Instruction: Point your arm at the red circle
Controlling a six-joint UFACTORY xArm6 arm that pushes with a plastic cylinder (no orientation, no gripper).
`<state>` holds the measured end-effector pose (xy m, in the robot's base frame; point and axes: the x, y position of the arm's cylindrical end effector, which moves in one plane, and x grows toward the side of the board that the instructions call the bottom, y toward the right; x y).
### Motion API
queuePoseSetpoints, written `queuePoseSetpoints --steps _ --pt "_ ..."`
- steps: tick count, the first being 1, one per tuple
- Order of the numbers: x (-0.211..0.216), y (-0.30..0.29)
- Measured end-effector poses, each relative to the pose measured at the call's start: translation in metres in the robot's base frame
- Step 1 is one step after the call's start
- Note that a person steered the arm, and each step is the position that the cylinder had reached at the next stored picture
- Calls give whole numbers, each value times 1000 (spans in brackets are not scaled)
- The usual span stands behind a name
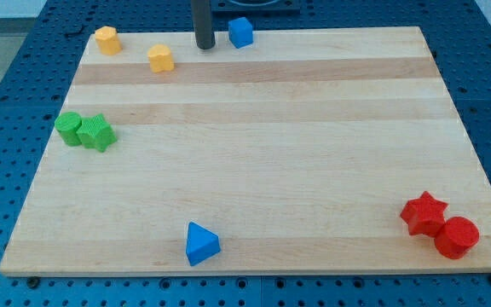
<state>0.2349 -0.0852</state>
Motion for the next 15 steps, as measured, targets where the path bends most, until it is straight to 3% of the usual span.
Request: queuePoseSetpoints --steps 1,3,6,7,9,10,11,13,15 --pt "37 34" --pt "80 159" --pt "121 426" --pt "123 431" --pt "225 416" --pt "265 378" --pt "281 350" --pt "315 352" --pt "340 272"
